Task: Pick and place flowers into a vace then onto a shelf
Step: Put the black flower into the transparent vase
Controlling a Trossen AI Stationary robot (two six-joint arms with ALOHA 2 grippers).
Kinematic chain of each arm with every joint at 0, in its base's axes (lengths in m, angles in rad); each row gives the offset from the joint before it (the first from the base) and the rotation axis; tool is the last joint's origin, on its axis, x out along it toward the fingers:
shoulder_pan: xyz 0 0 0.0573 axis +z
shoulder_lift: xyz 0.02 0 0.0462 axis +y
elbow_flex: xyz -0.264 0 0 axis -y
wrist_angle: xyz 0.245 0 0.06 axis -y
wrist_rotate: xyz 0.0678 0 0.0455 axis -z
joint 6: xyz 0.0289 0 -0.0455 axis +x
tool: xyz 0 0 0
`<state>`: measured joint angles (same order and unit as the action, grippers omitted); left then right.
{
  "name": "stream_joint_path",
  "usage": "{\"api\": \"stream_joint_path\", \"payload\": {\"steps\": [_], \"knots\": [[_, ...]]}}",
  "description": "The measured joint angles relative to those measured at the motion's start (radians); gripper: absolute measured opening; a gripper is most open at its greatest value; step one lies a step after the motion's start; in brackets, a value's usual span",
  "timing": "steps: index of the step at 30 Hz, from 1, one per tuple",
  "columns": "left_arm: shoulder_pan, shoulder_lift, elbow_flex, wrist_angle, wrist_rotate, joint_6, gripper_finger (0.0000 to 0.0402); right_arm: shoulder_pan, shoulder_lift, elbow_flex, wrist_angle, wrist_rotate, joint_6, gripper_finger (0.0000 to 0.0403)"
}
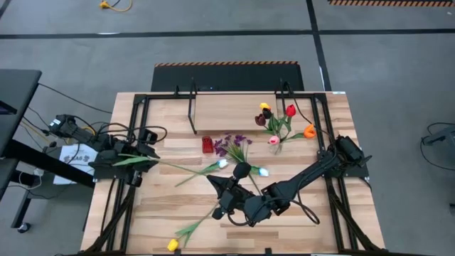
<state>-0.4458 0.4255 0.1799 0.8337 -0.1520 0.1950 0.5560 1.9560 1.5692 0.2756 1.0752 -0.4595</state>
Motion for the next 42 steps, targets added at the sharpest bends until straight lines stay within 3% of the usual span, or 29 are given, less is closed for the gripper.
{"api": "stream_joint_path", "payload": {"steps": [5, 10, 20, 23, 30, 42], "knots": [[0.000, 0.000, 0.000, -0.015, -0.028, 0.021, 0.0007, 0.000, 0.000, 0.000, -0.014, 0.000, 0.046, 0.0000], [0.000, -0.002, 0.000, -0.087, -0.012, 0.033, 0.0003, 0.002, 0.000, 0.000, -0.016, 0.000, 0.068, 0.0014], [0.000, 0.007, 0.007, -0.382, 0.028, 0.015, 0.0001, -0.003, 0.000, 0.000, -0.014, -0.005, 0.148, 0.0087], [0.000, 0.032, 0.048, -0.472, 0.073, -0.004, 0.0001, -0.011, 0.000, 0.000, -0.041, -0.057, 0.188, 0.0101], [0.000, 0.222, 0.110, -0.516, 0.084, -0.024, 0.0000, -0.047, 0.004, 0.000, -0.112, -0.287, 0.324, 0.0121], [0.000, 0.635, 0.326, -0.494, 0.057, -0.043, 0.0000, -0.054, 0.045, 0.002, -0.102, -0.367, 0.336, 0.0132]]}}
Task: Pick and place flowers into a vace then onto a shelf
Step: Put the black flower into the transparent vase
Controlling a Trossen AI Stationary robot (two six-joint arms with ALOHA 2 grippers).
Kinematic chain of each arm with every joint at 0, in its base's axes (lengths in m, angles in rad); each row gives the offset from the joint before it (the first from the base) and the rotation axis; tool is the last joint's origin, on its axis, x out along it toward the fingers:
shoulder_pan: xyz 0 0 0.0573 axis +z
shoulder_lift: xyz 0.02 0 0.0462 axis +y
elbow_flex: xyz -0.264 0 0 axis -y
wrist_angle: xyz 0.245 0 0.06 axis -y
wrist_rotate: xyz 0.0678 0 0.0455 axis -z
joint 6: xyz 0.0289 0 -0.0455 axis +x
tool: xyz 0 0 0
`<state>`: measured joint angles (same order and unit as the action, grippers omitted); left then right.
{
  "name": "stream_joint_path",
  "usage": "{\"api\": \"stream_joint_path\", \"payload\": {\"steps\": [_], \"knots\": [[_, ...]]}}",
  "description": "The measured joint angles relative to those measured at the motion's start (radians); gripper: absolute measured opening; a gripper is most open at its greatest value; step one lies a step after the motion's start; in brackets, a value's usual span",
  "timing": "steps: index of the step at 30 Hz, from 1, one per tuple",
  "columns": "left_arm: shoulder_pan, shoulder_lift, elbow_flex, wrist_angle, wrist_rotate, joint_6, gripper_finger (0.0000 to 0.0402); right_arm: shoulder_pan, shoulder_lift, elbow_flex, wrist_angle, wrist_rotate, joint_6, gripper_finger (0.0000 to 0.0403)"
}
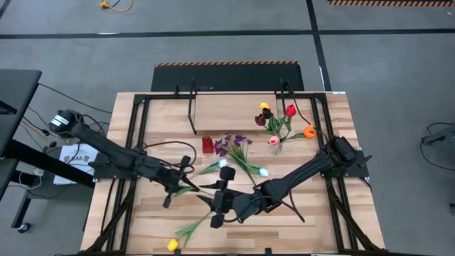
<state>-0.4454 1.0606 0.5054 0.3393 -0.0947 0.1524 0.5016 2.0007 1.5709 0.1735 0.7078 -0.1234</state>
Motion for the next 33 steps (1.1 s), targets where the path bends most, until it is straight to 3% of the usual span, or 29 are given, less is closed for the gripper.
{"api": "stream_joint_path", "payload": {"steps": [12, 17, 33], "knots": [[0.000, 0.192, 0.118, 0.019, -0.025, 0.007, 0.0000, 0.016, 0.003, -0.002, -0.031, -0.012, -0.005, 0.0130], [0.000, 0.202, 0.121, 0.025, -0.038, 0.010, 0.0000, 0.013, 0.003, -0.002, -0.071, -0.081, 0.027, 0.0128], [0.000, 0.202, 0.121, 0.049, -0.059, -0.008, 0.0000, -0.014, 0.003, -0.001, -0.112, -0.083, 0.046, 0.0122]]}}
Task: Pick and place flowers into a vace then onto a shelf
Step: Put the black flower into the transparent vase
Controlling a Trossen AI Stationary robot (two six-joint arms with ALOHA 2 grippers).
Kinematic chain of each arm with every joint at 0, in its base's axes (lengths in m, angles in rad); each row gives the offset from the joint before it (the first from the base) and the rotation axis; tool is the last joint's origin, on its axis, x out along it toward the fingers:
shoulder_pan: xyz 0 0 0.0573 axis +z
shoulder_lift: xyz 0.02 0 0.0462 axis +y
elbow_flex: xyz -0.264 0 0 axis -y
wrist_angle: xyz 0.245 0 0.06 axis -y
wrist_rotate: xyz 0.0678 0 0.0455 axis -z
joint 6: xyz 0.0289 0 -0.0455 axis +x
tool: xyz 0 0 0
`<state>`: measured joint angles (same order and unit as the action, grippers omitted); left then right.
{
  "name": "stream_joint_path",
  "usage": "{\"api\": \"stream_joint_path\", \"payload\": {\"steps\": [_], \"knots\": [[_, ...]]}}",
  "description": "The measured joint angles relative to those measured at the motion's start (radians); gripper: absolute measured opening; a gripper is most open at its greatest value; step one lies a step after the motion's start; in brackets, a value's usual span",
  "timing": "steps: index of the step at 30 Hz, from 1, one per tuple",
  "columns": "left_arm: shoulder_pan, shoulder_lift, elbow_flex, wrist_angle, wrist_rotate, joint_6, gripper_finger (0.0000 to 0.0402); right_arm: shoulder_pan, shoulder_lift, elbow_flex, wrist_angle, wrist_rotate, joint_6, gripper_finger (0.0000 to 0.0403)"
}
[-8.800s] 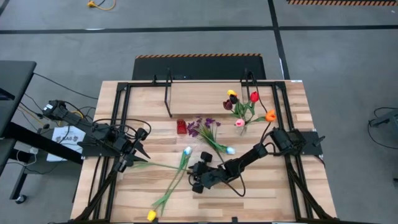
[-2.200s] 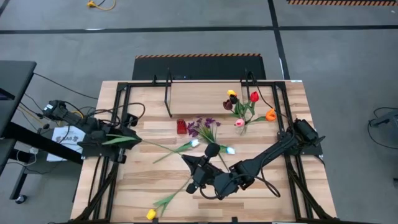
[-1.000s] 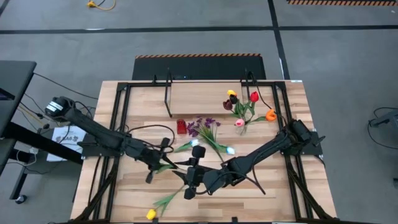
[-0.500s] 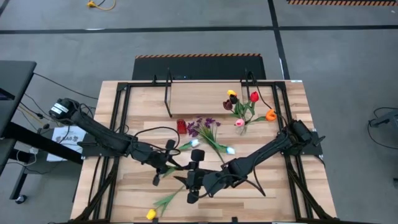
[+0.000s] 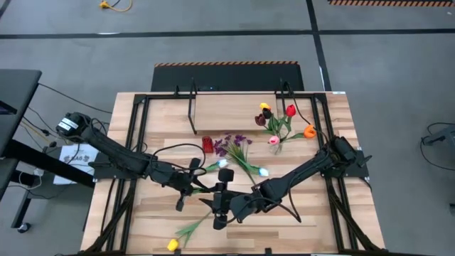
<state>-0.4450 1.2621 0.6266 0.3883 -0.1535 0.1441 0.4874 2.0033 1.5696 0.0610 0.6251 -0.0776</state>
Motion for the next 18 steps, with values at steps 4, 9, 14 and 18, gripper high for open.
{"api": "stream_joint_path", "payload": {"steps": [4, 9, 14, 18], "knots": [[-0.001, 0.000, 0.000, -0.018, -0.029, 0.000, 0.0000, 0.010, 0.000, 0.000, -0.004, 0.005, -0.001, 0.0120], [-0.001, 0.000, 0.000, -0.028, -0.039, 0.000, 0.0000, 0.037, 0.000, 0.000, -0.001, 0.047, -0.028, 0.0120], [-0.001, 0.000, 0.000, -0.032, -0.043, -0.006, 0.0000, 0.061, 0.000, 0.000, -0.001, 0.113, -0.054, 0.0120], [-0.001, 0.000, 0.000, -0.031, -0.041, -0.010, 0.0000, 0.054, 0.000, 0.000, -0.001, 0.133, -0.057, 0.0120]]}}
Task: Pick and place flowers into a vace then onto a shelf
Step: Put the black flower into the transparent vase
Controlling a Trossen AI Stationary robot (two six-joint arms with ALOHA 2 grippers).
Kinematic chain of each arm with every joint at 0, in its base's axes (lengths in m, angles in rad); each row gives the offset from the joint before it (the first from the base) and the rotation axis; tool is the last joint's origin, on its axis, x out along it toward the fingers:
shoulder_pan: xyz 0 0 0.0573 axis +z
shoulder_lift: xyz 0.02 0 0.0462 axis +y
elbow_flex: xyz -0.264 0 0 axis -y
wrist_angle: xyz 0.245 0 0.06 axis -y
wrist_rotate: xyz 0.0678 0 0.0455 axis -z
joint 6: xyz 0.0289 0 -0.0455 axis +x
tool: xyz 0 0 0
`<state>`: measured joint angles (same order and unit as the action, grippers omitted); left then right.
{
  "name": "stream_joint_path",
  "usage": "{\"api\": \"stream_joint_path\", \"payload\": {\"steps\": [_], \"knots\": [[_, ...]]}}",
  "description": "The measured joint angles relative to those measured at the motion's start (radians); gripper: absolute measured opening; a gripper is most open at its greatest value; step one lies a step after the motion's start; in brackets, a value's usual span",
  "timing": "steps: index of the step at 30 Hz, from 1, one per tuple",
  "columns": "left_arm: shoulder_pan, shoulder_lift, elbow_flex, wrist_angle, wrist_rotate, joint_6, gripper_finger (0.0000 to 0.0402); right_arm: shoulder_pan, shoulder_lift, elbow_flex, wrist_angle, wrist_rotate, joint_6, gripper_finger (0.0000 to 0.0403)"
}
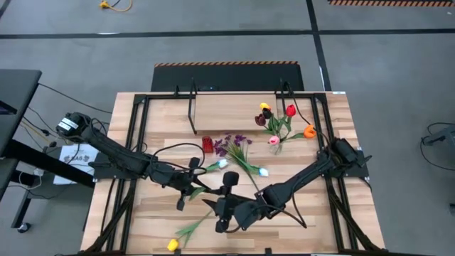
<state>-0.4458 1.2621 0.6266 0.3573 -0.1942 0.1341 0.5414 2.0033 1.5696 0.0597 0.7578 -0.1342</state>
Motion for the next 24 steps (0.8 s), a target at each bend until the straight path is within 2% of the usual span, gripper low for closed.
{"api": "stream_joint_path", "payload": {"steps": [4, 8, 15, 18, 21, 24], "knots": [[0.000, 0.000, 0.000, 0.008, 0.006, -0.002, 0.0000, -0.025, 0.000, 0.000, -0.001, -0.011, 0.003, 0.0120], [0.000, 0.000, 0.000, 0.009, 0.006, -0.005, 0.0000, -0.055, 0.000, 0.000, -0.001, -0.076, 0.004, 0.0120], [0.000, 0.000, 0.000, 0.007, 0.005, -0.008, 0.0000, -0.079, 0.000, 0.000, -0.020, -0.086, 0.049, 0.0114], [0.000, 0.000, 0.000, 0.006, 0.004, -0.015, 0.0000, -0.077, 0.000, 0.000, -0.027, -0.087, 0.049, 0.0085], [0.000, 0.000, -0.001, 0.002, 0.005, -0.016, 0.0000, -0.077, -0.001, 0.000, -0.053, -0.128, 0.056, 0.0021], [0.001, 0.000, -0.002, -0.005, 0.013, -0.018, 0.0000, -0.076, -0.001, 0.000, -0.057, -0.137, 0.073, 0.0009]]}}
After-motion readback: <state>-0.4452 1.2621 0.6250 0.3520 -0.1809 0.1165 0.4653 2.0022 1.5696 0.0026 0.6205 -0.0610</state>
